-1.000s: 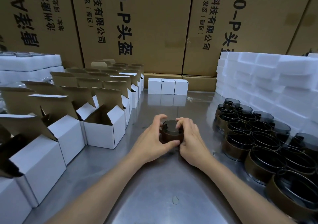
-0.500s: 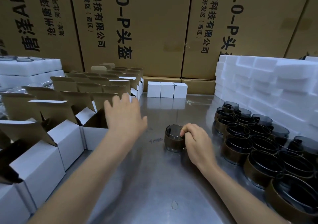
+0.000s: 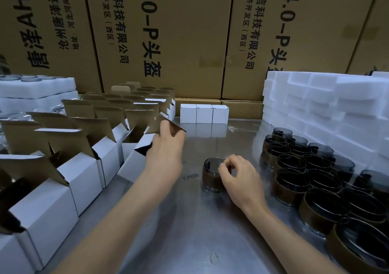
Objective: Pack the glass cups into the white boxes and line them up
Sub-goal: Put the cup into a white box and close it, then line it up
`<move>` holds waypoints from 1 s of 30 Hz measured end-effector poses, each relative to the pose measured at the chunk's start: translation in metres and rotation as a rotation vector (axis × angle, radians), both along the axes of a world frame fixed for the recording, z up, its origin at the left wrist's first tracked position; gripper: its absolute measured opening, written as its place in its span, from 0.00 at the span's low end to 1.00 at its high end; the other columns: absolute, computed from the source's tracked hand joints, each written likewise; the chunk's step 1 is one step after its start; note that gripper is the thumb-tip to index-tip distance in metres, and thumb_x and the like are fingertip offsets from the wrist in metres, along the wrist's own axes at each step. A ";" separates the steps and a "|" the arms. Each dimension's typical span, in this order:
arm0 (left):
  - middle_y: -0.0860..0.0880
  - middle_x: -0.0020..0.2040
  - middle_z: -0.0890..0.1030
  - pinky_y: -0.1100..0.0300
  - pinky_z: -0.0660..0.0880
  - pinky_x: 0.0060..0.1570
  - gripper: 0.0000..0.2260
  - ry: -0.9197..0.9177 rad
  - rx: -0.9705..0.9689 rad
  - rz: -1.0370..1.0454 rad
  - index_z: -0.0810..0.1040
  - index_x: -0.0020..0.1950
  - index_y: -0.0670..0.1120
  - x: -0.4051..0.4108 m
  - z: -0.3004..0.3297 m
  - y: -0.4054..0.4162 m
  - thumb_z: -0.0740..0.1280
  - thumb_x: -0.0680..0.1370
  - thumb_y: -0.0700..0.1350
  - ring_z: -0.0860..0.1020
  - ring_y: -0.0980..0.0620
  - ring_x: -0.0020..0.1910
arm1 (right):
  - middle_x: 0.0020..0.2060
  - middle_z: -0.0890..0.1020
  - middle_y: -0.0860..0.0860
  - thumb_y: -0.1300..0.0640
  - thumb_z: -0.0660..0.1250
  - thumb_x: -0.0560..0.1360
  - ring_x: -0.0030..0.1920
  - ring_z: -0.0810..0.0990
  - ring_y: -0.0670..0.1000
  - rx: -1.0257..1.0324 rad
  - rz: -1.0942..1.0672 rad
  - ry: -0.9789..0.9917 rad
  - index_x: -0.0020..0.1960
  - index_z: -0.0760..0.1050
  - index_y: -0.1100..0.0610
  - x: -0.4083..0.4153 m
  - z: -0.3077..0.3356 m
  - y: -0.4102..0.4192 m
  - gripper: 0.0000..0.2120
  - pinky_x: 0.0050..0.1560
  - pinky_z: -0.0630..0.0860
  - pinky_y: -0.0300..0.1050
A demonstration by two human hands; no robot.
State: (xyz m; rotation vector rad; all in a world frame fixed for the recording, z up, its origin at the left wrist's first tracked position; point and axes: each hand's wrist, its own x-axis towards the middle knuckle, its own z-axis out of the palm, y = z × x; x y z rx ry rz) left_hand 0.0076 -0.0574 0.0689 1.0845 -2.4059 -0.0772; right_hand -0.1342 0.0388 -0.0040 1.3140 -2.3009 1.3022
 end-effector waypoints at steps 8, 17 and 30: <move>0.55 0.59 0.62 0.72 0.72 0.46 0.22 0.551 0.156 -0.281 0.74 0.57 0.51 -0.020 -0.011 0.017 0.64 0.72 0.27 0.72 0.55 0.53 | 0.33 0.73 0.46 0.50 0.62 0.75 0.40 0.71 0.44 -0.012 0.018 0.027 0.34 0.67 0.52 0.001 0.001 0.000 0.13 0.36 0.65 0.41; 0.56 0.56 0.72 0.77 0.67 0.49 0.14 0.696 0.077 -0.494 0.76 0.56 0.51 -0.025 -0.004 0.017 0.61 0.78 0.34 0.71 0.66 0.55 | 0.31 0.73 0.49 0.54 0.65 0.75 0.39 0.71 0.48 -0.100 0.043 0.001 0.33 0.67 0.56 0.003 0.003 0.004 0.14 0.38 0.67 0.47; 0.59 0.49 0.82 0.72 0.69 0.45 0.11 0.546 0.330 -0.252 0.81 0.58 0.53 -0.019 -0.044 -0.020 0.63 0.80 0.52 0.78 0.58 0.52 | 0.45 0.72 0.44 0.43 0.59 0.73 0.45 0.71 0.45 -0.006 0.193 0.442 0.69 0.69 0.41 0.018 0.009 0.006 0.25 0.42 0.70 0.39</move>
